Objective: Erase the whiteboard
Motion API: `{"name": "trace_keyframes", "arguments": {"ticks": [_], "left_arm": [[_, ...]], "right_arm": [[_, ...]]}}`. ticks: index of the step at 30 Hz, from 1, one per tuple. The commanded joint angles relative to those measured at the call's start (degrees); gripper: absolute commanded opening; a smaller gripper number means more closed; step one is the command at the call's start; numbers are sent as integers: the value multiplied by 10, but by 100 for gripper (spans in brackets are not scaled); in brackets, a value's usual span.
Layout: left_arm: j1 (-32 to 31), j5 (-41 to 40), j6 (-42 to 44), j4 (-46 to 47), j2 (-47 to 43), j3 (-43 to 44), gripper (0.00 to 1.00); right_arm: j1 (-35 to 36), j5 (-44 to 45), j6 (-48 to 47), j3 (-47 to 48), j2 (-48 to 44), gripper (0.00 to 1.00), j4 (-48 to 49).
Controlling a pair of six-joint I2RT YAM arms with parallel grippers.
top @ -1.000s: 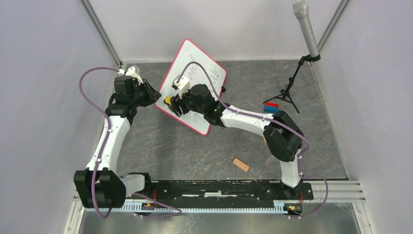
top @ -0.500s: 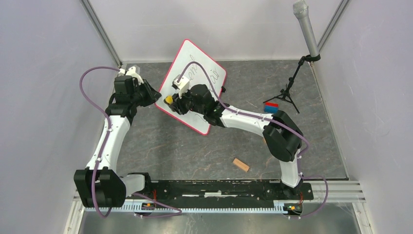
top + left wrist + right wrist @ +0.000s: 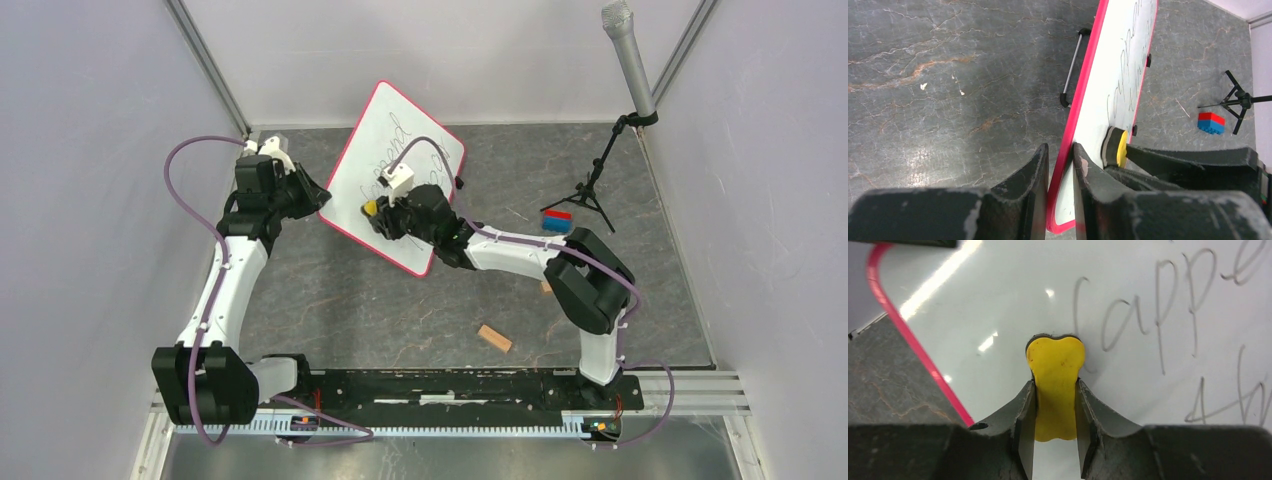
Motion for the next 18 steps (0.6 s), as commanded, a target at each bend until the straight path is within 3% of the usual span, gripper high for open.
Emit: {"name": "trace_keyframes", "arguments": {"ticks": [1,14,18], "left_arm": [[-4,2,15,8,-1,-3,9],[-4,18,11,17,-6,-6,2],[-4,15,10,16,-7,-8,2]], "right_arm": [[-24,36,43,-51,-10,22,-13],[52,24,-20,60,22,21,-29],[43,37,-15,102,46,22,-32]]}}
